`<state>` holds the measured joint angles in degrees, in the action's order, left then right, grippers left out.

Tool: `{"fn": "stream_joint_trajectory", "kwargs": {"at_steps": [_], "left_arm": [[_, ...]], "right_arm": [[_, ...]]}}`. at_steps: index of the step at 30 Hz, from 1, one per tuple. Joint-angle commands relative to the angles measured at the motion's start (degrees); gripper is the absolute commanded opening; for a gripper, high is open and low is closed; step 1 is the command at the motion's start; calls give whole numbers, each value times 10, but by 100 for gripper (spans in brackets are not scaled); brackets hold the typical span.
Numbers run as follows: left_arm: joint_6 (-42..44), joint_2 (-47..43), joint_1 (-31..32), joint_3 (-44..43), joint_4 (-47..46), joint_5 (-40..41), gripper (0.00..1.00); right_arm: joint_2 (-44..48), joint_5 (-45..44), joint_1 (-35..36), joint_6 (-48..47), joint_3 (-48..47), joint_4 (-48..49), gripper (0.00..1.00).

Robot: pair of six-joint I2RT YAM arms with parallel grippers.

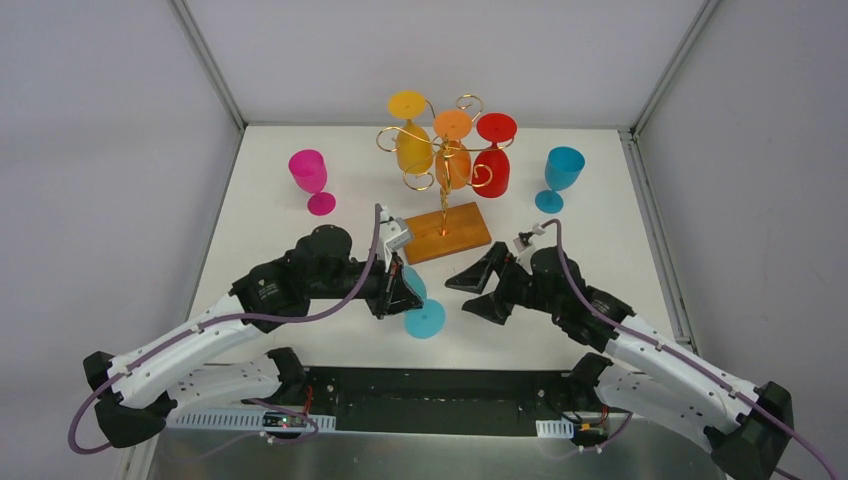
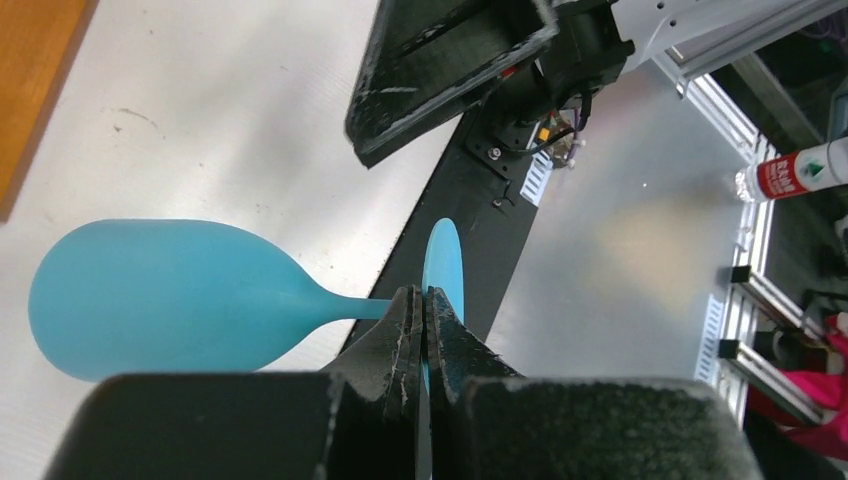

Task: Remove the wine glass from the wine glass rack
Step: Place the wine glass at the center of the board.

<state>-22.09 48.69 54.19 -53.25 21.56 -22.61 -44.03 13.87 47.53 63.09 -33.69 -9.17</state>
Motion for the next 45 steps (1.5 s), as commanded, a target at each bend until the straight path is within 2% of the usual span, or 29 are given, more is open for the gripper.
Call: {"fn": "stream_joint_trajectory", "kwargs": {"at_steps": [1,15,22,34,42,45], "left_arm": [[62,3,31,-38,-15,44,0],[154,-5,77,-35,-22,76,0],[173,-20,79,-25,-39,56,0],[180,-39,83,2,-64,27,0],[183,-40,86,9,-64,23,0],[184,-43,86,12,-65,26,0]], "right_arm": [[-17,20,12,51,10,89,89],[-84,41,62,106,14,227,86],[-114,44,87,124,14,279,80],[-150,45,117,132,0,318,56],[-157,45,126,130,-4,325,36],[-157,45,128,129,-4,325,25]]}}
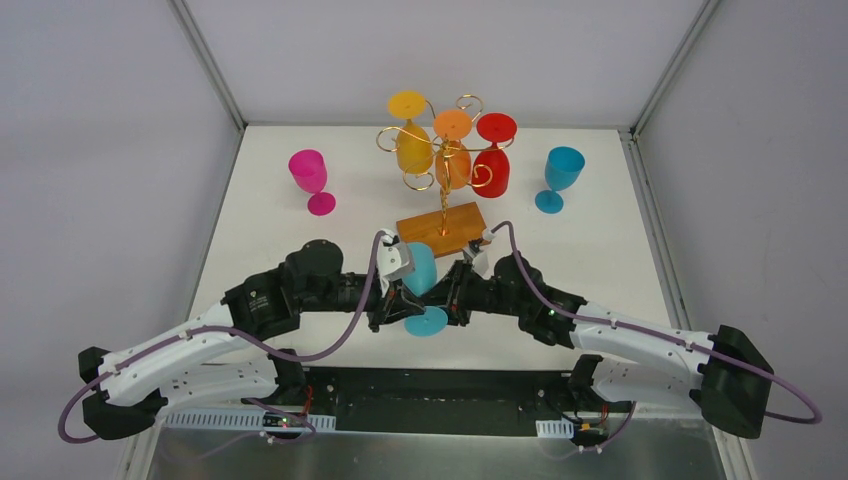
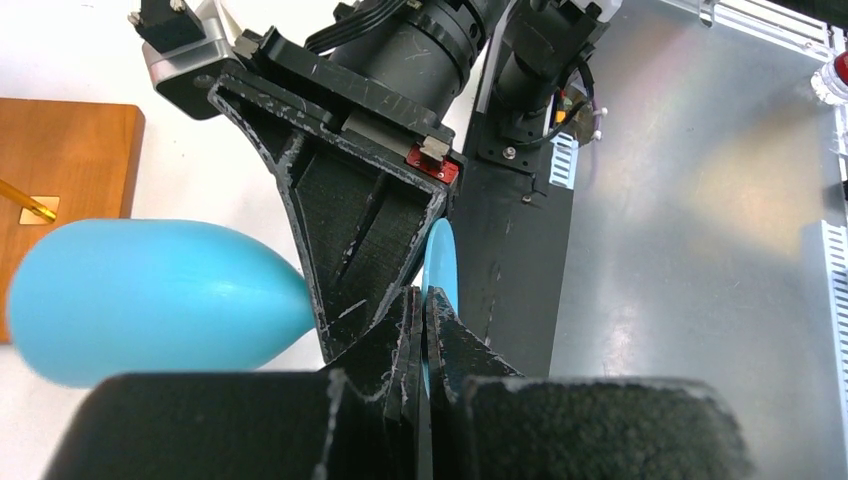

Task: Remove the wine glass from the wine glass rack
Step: Place the wine glass at the center of the board.

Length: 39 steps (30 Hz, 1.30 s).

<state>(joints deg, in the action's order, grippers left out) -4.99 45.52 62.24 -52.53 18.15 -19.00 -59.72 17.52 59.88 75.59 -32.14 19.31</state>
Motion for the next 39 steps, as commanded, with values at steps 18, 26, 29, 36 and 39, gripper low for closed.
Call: {"fn": "stream_joint_trajectory", "kwargs": {"at_steps": [18,26,29,36,39], "left_arm": [[-22,-20,6,5,-2,-36,52],[-72,-33,5,-6,17,-15,66],[-88,-38,5,-5,19,-19,70],[-144,-53,5,-5,7,3,73],[-171,-53,5,-8,6,22,74]], "right_arm": [[15,12,7,-20,-27,13,0],[58,17,8,-89,-28,-49,0],[94,0,7,-148,-23,-112,0],[187,-29,7,-299,-41,-257,0],[211,-50,7,-350,-56,-320,0]]}}
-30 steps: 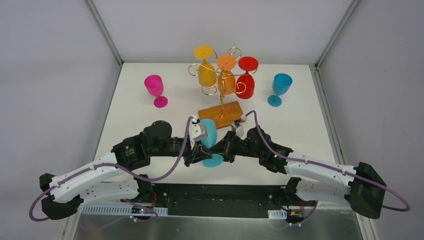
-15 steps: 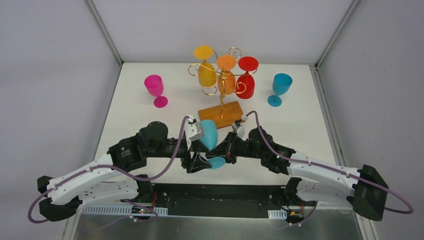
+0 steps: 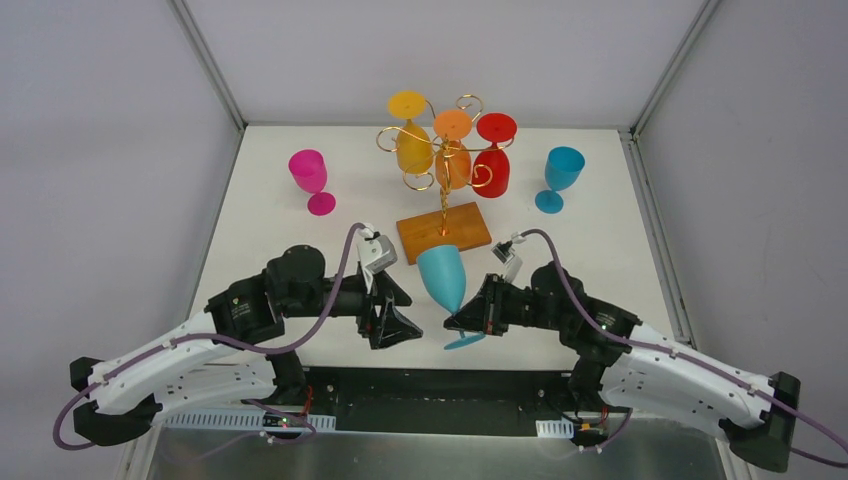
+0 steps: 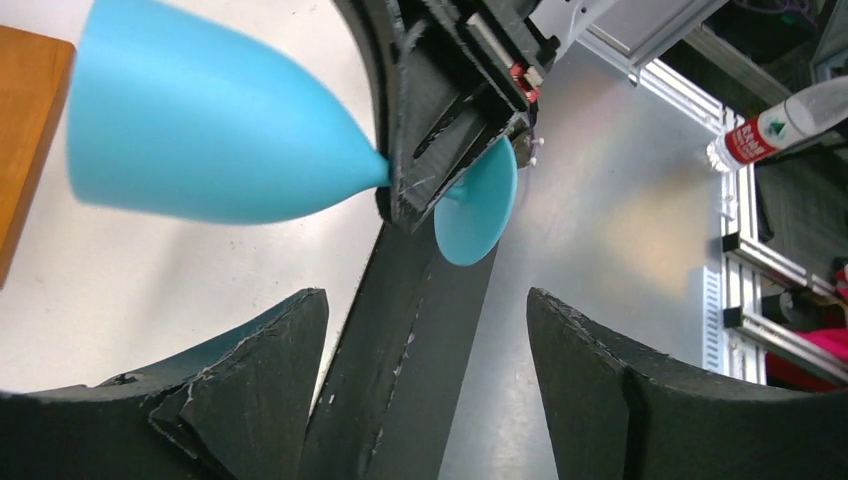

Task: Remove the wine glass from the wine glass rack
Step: Place the wine glass at the center of the board.

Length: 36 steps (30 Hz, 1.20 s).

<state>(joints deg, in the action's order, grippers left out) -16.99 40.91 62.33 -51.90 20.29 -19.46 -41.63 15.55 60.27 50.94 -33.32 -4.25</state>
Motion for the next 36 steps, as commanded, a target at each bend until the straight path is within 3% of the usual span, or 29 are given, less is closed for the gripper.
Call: {"fn": "stream_joint_trajectory", "kwargs": {"at_steps": [1,18,30,36], "left_arm": [[-59,-7,4,-16,-16,29,75],[-272,-78,4,35,-44,238,98],[-424,-135,5,108,-55,340,99],[-467,-146,4,129,-60,339,99]], "right_arm": [[35,-33,3,-120,-48,-103,0],[95,-9,3,-314,-94,-195,0],[94,78,3,-513,-117,-214,0],[71,96,3,-590,-137,-235,0]]}}
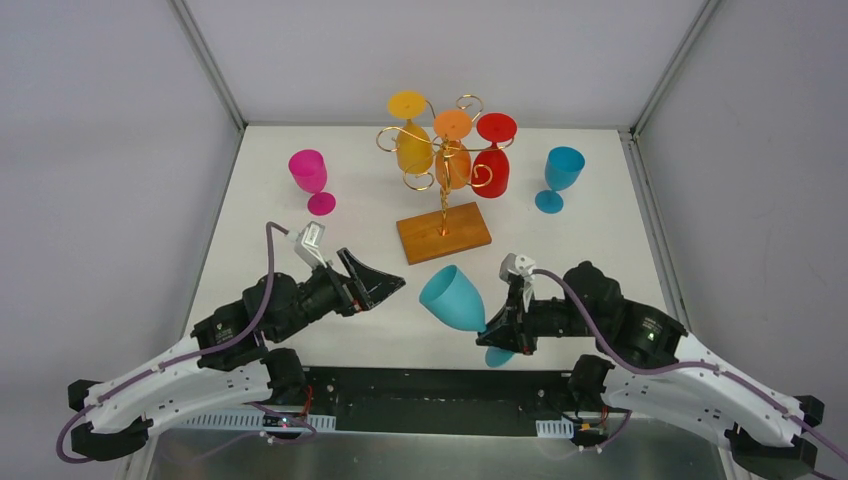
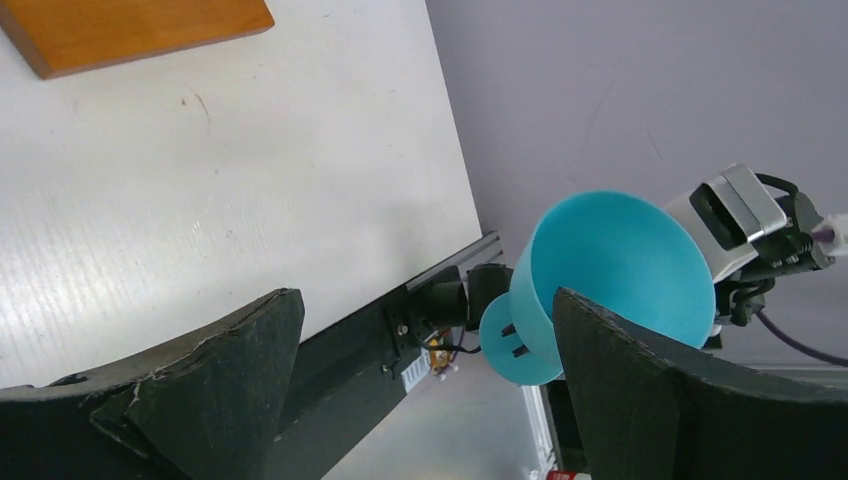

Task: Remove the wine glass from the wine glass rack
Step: Place the wine glass at the center of the board.

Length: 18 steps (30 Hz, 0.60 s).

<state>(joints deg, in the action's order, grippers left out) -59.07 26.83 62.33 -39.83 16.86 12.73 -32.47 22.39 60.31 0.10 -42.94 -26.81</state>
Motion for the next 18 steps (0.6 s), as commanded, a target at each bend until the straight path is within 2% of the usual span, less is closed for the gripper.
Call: {"fn": "stream_joint_trajectory", "kwargs": {"at_steps": [1,6,12,18], "left_arm": [[-51,-3,4,10,-26,12,99],[-70,18,4,9,-25,-11,99],[-89,31,4,11,-26,-32,99],[-89,38,4,7,-25,-60,91]], "right_arm": [[-32,30,3,-93,-51,-23,0],[-84,37,3,-139,-81,-66,0],[-106,45,3,-171,-88,-63,0],[-128,40,2,-195,-105,-68,0]]}}
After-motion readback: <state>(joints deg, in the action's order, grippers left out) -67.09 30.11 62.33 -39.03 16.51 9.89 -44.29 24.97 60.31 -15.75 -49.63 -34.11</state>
